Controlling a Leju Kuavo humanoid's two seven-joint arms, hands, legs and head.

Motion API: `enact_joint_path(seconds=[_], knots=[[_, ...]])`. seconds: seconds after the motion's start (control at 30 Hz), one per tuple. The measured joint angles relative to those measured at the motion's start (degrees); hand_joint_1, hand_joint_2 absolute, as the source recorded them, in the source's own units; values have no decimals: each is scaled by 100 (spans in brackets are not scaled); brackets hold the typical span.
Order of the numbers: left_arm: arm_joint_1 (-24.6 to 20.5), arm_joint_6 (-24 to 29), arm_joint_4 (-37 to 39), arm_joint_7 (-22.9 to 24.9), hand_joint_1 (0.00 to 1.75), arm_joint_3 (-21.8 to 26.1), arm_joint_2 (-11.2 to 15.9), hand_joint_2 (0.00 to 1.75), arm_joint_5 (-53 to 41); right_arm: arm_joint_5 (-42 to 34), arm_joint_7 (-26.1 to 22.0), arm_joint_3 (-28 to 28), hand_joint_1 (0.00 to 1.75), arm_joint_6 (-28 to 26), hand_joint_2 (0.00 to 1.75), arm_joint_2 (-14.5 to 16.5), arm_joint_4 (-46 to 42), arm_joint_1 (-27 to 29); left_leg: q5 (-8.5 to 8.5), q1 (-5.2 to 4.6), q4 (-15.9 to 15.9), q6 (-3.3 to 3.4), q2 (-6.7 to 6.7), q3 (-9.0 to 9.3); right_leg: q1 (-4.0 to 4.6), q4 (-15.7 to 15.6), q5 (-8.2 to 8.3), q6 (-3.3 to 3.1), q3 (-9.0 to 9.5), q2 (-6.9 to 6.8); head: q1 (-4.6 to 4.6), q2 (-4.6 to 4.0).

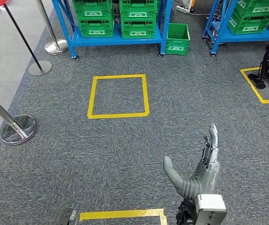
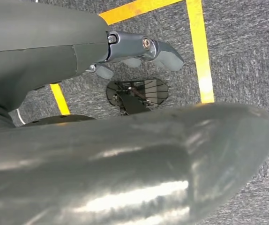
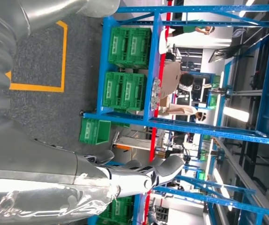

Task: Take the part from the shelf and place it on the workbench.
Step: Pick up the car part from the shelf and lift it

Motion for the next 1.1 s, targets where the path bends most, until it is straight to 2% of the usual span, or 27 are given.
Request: enact_joint_path(seconds=[0.13,0.3,0.47,0.63,0.73,0.8,0.87,0.9,0.93,0.97,1.03,1.1], knots=[[-2,49,5,141,0,6,-3,0,44,3,31,26,0,11,175,-2,3,-12,0,0,0,0,0,0,0,0,0,0,0,0,-1,0],[-12,211,16,808,0,108,-39,0,195,16,109,65,0,61,175,-2,45,-93,0,0,0,0,0,0,0,0,0,0,0,0,0,0],[-28,278,18,1104,0,224,-85,0,298,44,140,116,0,42,175,-1,74,-145,-7,-14,7,10,-1,-2,-13,-7,5,12,2,-2,-1,0],[-39,312,19,1138,0,280,-94,0,310,72,132,178,0,27,175,-2,79,-176,-22,-54,11,56,-2,-4,-56,-14,8,59,6,-2,-2,0],[-42,330,19,1138,0,286,-99,0,302,83,126,193,0,23,175,0,79,-195,9,-43,-43,120,-7,16,-71,14,-31,110,-12,0,1,1],[-52,342,19,1139,0,289,-107,0,301,91,122,198,0,21,175,-1,79,-203,36,-12,-91,164,-13,43,-70,379,-266,135,-176,11,33,1],[-61,368,19,1140,0,292,-108,0,300,99,122,202,0,18,175,-4,86,-200,32,-12,-92,179,-17,45,-79,1166,-644,150,-545,17,65,0],[-62,381,19,1142,0,293,-108,0,299,101,122,203,0,17,175,-8,91,-197,29,-12,-91,179,-21,45,-86,1512,-763,158,-720,17,69,0],[-62,390,19,1144,0,294,-108,0,299,104,122,206,0,17,175,-11,96,-195,25,-11,-87,174,-29,47,-93,1680,-775,166,-814,17,71,0],[-62,394,20,1147,0,296,-109,0,299,105,122,209,0,17,175,-15,100,-195,19,-7,-83,161,-41,52,-102,1608,-668,173,-790,17,73,0],[-66,396,22,1151,0,297,-114,0,301,109,122,216,0,17,175,-19,103,-197,-4,12,-62,110,-78,71,-130,867,-263,188,-441,22,77,0],[-74,388,24,1152,0,309,-113,0,322,112,122,221,0,17,175,-22,106,-201,-27,7,-22,34,-107,68,-137,224,-39,168,-116,60,87,0]])
